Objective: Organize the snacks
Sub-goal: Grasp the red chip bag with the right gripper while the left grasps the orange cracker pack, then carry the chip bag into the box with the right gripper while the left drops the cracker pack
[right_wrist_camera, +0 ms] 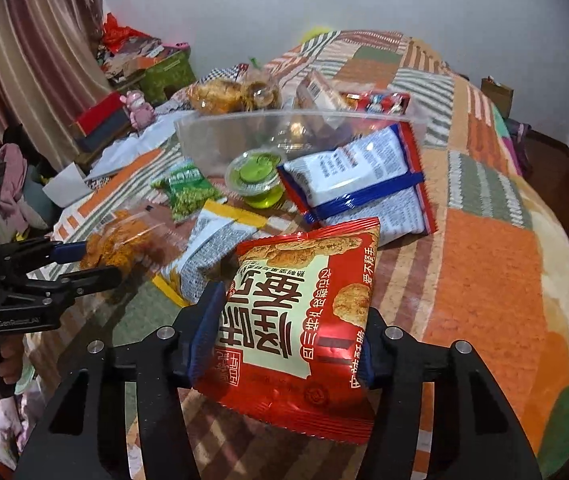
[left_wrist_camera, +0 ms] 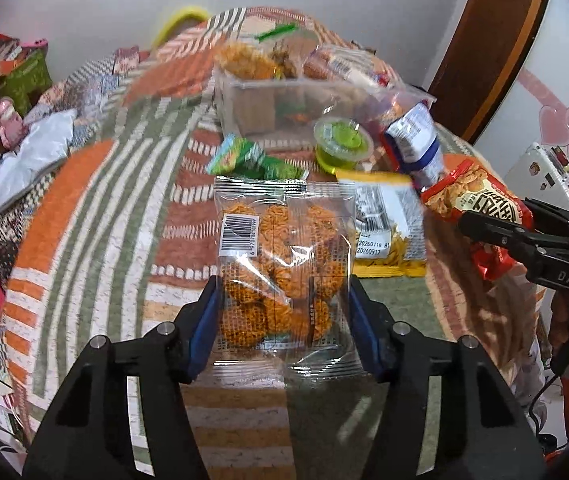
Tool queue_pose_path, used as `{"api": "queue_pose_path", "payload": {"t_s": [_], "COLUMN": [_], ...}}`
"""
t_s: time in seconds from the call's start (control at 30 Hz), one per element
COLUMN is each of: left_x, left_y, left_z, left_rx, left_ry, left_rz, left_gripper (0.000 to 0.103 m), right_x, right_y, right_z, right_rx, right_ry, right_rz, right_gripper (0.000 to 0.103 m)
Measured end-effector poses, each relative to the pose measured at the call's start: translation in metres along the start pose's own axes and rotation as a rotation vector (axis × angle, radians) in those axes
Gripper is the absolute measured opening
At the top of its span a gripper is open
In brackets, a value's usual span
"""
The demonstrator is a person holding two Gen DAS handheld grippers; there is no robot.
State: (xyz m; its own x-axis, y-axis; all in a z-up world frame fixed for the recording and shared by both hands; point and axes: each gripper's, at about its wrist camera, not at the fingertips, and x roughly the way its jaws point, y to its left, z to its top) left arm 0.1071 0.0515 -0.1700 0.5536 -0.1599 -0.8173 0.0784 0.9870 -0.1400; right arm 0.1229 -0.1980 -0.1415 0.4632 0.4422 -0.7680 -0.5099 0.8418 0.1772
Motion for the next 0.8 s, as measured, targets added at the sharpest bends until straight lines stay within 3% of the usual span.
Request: {"api": "queue_pose_path", "payload": {"t_s": [0.5,0.8], "left_x": [-0.032,-0.004], "left_y": [-0.019,-0.036], "left_z": [0.072,0.131], "left_rx": [0.028,0.062], "left_ry": [-0.187,-0.185], "left_rz": [-0.013,-0.069], "left_gripper": [0.059,0.059], "right_x": [-0.036,-0.025], "right_y": [-0.014,-0.034], "right_z": [0.051,0.091], "right_rx": [0.016,0.024], "right_ry": [-0.166,-0.226], "right_rz": [-0.030,-0.070], "right_gripper": [0.052,0.053]}}
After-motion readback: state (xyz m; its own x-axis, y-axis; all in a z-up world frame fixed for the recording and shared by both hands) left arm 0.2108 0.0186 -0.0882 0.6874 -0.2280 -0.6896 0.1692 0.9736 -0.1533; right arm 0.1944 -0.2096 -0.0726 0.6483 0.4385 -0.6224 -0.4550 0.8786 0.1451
